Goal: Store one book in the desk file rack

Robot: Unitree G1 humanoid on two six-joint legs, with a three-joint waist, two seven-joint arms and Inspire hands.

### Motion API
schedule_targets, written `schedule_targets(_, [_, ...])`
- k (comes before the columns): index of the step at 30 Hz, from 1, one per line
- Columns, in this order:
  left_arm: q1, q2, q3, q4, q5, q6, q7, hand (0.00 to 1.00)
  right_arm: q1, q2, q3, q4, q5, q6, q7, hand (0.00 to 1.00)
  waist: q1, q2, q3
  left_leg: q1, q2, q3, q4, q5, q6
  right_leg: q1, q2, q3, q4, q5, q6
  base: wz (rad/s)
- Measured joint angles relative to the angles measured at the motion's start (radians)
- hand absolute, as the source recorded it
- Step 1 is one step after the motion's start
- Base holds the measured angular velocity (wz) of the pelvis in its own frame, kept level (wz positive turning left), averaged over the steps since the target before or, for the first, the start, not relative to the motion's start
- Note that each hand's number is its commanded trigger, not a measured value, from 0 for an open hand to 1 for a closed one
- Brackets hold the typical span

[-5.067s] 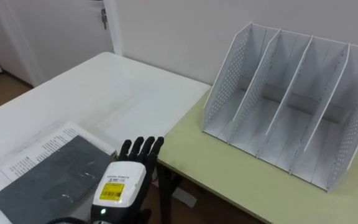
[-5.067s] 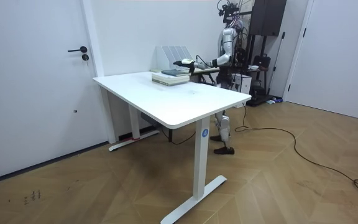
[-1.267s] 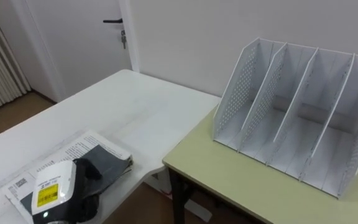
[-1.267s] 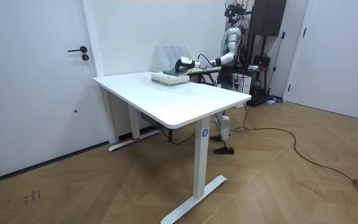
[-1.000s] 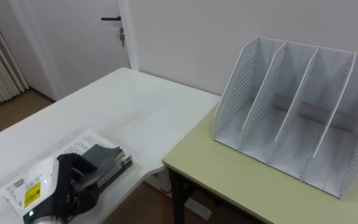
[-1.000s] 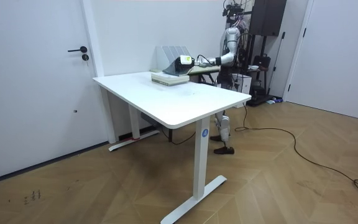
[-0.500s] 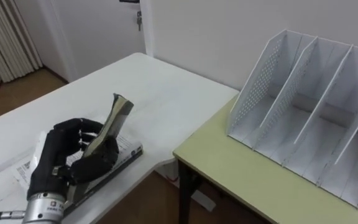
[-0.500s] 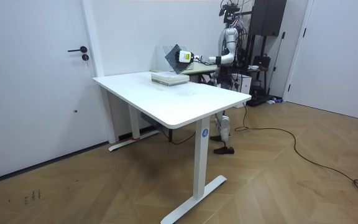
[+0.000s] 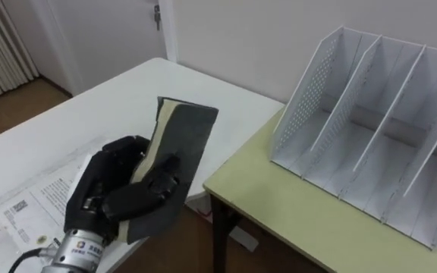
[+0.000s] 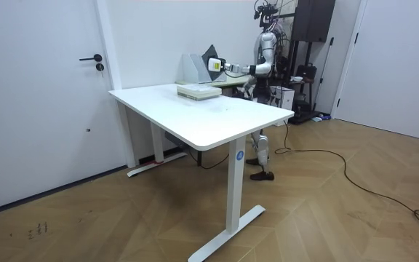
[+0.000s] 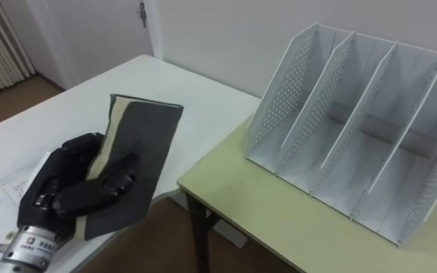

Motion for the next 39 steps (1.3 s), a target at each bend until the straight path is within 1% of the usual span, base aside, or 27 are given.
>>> schedule_targets(2, [-0.001, 0.0, -0.001, -0.021, -0.031, -0.002, -0.023, 1.0, 0.004, 0.003, 0.007, -0.07, 0.004, 0.0, 0.029, 0.0, 0.002, -0.002, 0.0013, 0.001, 0.0, 0.0, 0.0, 0.0, 0.0, 0.001, 0.0, -0.001, 0.001, 0.0, 0.0, 0.0])
schedule_targets(4, [-0.002, 0.003, -0.01, -0.021, -0.11, -0.004, -0.062, 1.0, 0.005, 0.0, 0.023, -0.16, 0.04, 0.0, 0.059, 0.0, 0.017, 0.001, 0.006, 0.011, 0.002, 0.011, -0.002, 0.0, 0.0, 0.006, 0.0, -0.002, 0.003, 0.0, -0.001, -0.09])
schedule_targets(5, [-0.002, 0.004, -0.013, -0.022, -0.126, -0.004, -0.075, 1.0, 0.008, -0.001, 0.024, -0.189, 0.049, 0.002, 0.063, 0.0, 0.022, 0.002, 0.0062, 0.011, 0.004, 0.009, -0.002, 0.0, 0.0, 0.006, 0.0, -0.002, 0.003, 0.001, -0.001, -0.04])
schedule_targets(6, [-0.002, 0.005, -0.013, -0.022, -0.15, -0.004, -0.11, 1.0, 0.015, 0.0, 0.024, -0.254, 0.057, 0.002, 0.071, 0.0, 0.025, 0.003, 0.0071, 0.009, 0.004, 0.006, -0.002, 0.0, 0.0, 0.006, -0.001, -0.004, 0.002, 0.001, -0.002, 0.06])
schedule_targets(8, [-0.002, 0.008, -0.013, -0.021, -0.156, -0.003, -0.162, 1.0, 0.016, -0.005, 0.024, -0.345, 0.071, 0.005, 0.092, 0.0, 0.031, 0.003, 0.0094, 0.008, 0.003, 0.006, -0.002, 0.0, 0.0, 0.001, -0.001, -0.002, 0.006, 0.001, -0.002, 0.03])
schedule_targets(9, [0.0, 0.01, -0.013, -0.021, -0.166, -0.003, -0.202, 1.0, 0.015, -0.009, 0.02, -0.408, 0.09, 0.006, 0.108, 0.0, 0.039, 0.005, 0.0128, 0.006, 0.003, 0.01, -0.001, 0.0, 0.0, -0.003, 0.0, -0.002, 0.012, 0.001, -0.002, 0.0])
schedule_targets(10, [0.001, 0.01, -0.013, -0.018, -0.174, -0.001, -0.233, 1.0, 0.009, -0.011, 0.015, -0.455, 0.112, 0.005, 0.125, 0.0, 0.04, 0.004, 0.0135, 0.004, 0.001, 0.009, 0.002, 0.0, 0.0, -0.004, -0.001, -0.003, 0.014, 0.001, -0.002, 0.0])
schedule_targets(12, [0.001, 0.011, -0.013, -0.016, -0.181, 0.003, -0.269, 1.0, -0.002, -0.013, 0.009, -0.49, 0.154, 0.005, 0.145, 0.0, 0.043, 0.004, 0.0136, 0.006, 0.001, 0.005, 0.002, 0.0, 0.0, 0.0, -0.002, -0.004, 0.014, 0.001, -0.002, 0.09])
schedule_targets(13, [0.001, 0.015, -0.014, -0.005, -0.208, 0.003, -0.295, 1.0, -0.003, -0.017, 0.009, -0.507, 0.192, 0.005, 0.159, 0.0, 0.043, 0.005, 0.0136, 0.008, 0.001, 0.002, 0.002, 0.0, 0.0, 0.004, -0.002, -0.003, 0.014, 0.001, -0.002, 0.06])
schedule_targets(17, [0.001, 0.016, -0.013, 0.047, -0.25, 0.004, -0.345, 1.0, 0.001, -0.02, 0.004, -0.543, 0.291, 0.006, 0.193, 0.0, 0.044, 0.005, 0.0136, 0.01, 0.001, 0.005, 0.003, 0.0, 0.0, 0.008, -0.002, 0.001, 0.015, 0.001, -0.003, 0.01])
schedule_targets(20, [0.001, 0.02, -0.012, 0.066, -0.26, 0.022, -0.375, 1.0, 0.001, -0.026, -0.031, -0.588, 0.331, 0.016, 0.228, 0.0, 0.045, 0.003, 0.0128, -0.012, -0.003, 0.007, 0.018, 0.0, 0.0, -0.009, -0.004, 0.011, 0.016, -0.001, -0.006, 0.0])
schedule_targets(22, [0.002, 0.032, -0.01, 0.065, -0.286, 0.029, -0.414, 1.0, 0.002, -0.043, -0.062, -0.655, 0.37, 0.023, 0.263, 0.0, 0.047, 0.002, 0.0119, -0.021, -0.003, 0.006, 0.02, 0.0, 0.0, -0.017, -0.004, 0.009, 0.017, 0.0, -0.007, 0.0])
schedule_targets(23, [0.004, 0.034, -0.009, 0.065, -0.294, 0.031, -0.424, 1.0, 0.001, -0.047, -0.069, -0.673, 0.376, 0.024, 0.269, 0.0, 0.047, 0.002, 0.0111, -0.021, -0.003, 0.006, 0.02, 0.0, 0.0, -0.017, -0.004, 0.009, 0.017, 0.0, -0.007, 0.0])
schedule_targets(25, [0.006, 0.04, -0.008, 0.065, -0.328, 0.037, -0.468, 1.0, 0.001, -0.062, -0.093, -0.747, 0.434, 0.025, 0.298, 0.0, 0.048, 0.001, 0.0105, -0.018, -0.002, 0.006, 0.02, 0.0, 0.0, -0.014, -0.004, 0.01, 0.017, 0.0, -0.007, 0.0])
schedule_targets(28, [0.009, 0.049, -0.008, 0.065, -0.358, 0.039, -0.498, 1.0, -0.002, -0.08, -0.1, -0.783, 0.512, 0.023, 0.332, 0.0, 0.048, -0.002, 0.0089, -0.001, 0.004, 0.003, 0.017, 0.0, 0.0, 0.001, -0.002, 0.011, 0.017, 0.001, -0.007, -0.05])
schedule_targets(32, [0.009, 0.06, -0.007, 0.066, -0.374, 0.041, -0.518, 1.0, -0.001, -0.102, -0.111, -0.783, 0.526, 0.024, 0.359, 0.0, 0.046, -0.004, 0.0085, 0.013, 0.008, 0.003, 0.015, 0.0, 0.0, 0.013, -0.001, 0.015, 0.017, 0.0, -0.007, -0.02])
schedule_targets(34, [0.009, 0.071, -0.006, 0.069, -0.379, 0.049, -0.527, 1.0, -0.001, -0.119, -0.125, -0.79, 0.524, 0.035, 0.387, 0.0, 0.048, -0.006, 0.0086, 0.017, 0.008, 0.003, 0.015, 0.0, 0.0, 0.014, 0.0, 0.024, 0.017, 0.0, -0.007, -0.07])
schedule_targets(37, [0.009, 0.079, 0.001, 0.075, -0.382, 0.065, -0.547, 1.0, -0.001, -0.13, -0.146, -0.819, 0.525, 0.05, 0.413, 0.0, 0.048, -0.01, 0.0097, 0.017, 0.007, 0.003, 0.015, 0.0, 0.0, 0.014, -0.001, 0.026, 0.018, 0.0, -0.007, -0.02])
schedule_targets(39, [0.009, 0.079, 0.004, 0.075, -0.382, 0.072, -0.56, 1.0, 0.001, -0.13, -0.148, -0.842, 0.526, 0.058, 0.435, 0.0, 0.048, -0.014, 0.0081, 0.014, 0.007, 0.003, 0.015, 0.0, 0.0, 0.008, -0.001, 0.027, 0.02, 0.0, -0.007, 0.0])
